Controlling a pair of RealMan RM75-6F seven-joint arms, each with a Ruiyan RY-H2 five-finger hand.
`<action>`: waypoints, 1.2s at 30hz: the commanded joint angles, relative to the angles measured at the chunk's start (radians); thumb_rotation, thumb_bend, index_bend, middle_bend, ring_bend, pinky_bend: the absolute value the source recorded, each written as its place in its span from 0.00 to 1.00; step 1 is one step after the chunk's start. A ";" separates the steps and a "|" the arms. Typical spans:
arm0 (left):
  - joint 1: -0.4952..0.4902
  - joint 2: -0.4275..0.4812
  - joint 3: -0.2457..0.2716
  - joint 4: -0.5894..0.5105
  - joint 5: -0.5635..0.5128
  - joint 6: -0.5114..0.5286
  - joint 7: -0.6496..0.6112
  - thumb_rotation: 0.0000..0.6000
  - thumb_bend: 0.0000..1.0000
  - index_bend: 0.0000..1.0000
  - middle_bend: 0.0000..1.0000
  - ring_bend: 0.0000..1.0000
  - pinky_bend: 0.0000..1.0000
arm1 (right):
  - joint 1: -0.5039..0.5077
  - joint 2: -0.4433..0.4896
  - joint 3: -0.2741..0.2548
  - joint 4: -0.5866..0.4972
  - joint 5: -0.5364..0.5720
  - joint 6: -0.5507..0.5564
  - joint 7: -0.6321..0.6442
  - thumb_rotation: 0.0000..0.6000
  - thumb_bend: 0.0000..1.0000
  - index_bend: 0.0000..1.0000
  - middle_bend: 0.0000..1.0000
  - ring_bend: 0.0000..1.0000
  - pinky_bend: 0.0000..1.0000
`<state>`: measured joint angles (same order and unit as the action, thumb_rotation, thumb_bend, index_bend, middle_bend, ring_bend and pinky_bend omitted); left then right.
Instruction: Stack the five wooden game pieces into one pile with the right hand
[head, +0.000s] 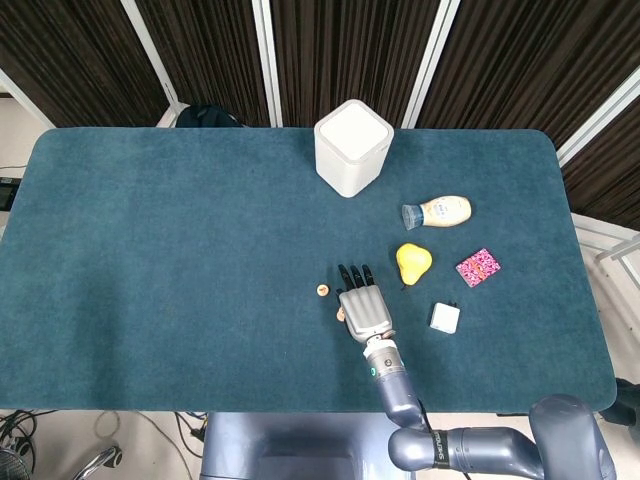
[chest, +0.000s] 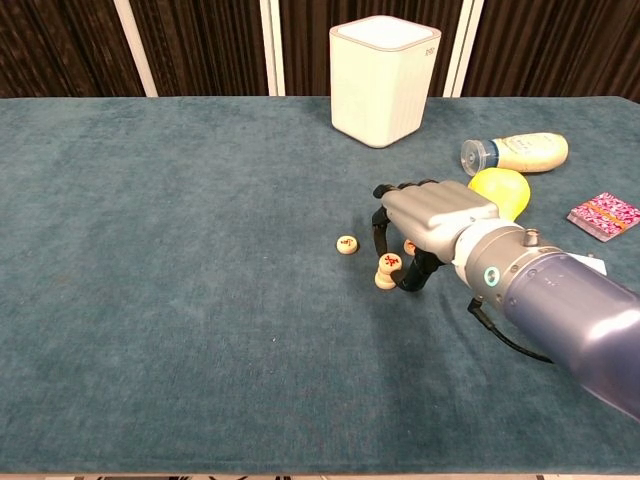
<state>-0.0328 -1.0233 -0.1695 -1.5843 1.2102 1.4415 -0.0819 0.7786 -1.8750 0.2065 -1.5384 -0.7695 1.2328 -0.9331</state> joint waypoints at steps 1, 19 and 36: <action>0.000 0.000 0.000 0.000 0.000 0.000 0.001 1.00 0.15 0.05 0.00 0.00 0.09 | -0.001 0.003 -0.002 -0.001 0.000 0.000 -0.001 1.00 0.44 0.49 0.00 0.00 0.00; 0.000 -0.001 -0.001 0.000 -0.001 0.000 0.002 1.00 0.15 0.05 0.00 0.00 0.09 | -0.002 0.010 -0.010 -0.010 -0.003 0.001 -0.003 1.00 0.44 0.46 0.00 0.00 0.00; 0.001 0.000 -0.001 0.001 -0.001 0.000 0.001 1.00 0.15 0.05 0.00 0.00 0.09 | 0.003 0.007 -0.015 -0.013 -0.005 -0.002 -0.011 1.00 0.44 0.42 0.00 0.00 0.00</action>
<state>-0.0322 -1.0237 -0.1703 -1.5834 1.2089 1.4412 -0.0812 0.7810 -1.8676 0.1912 -1.5516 -0.7740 1.2307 -0.9438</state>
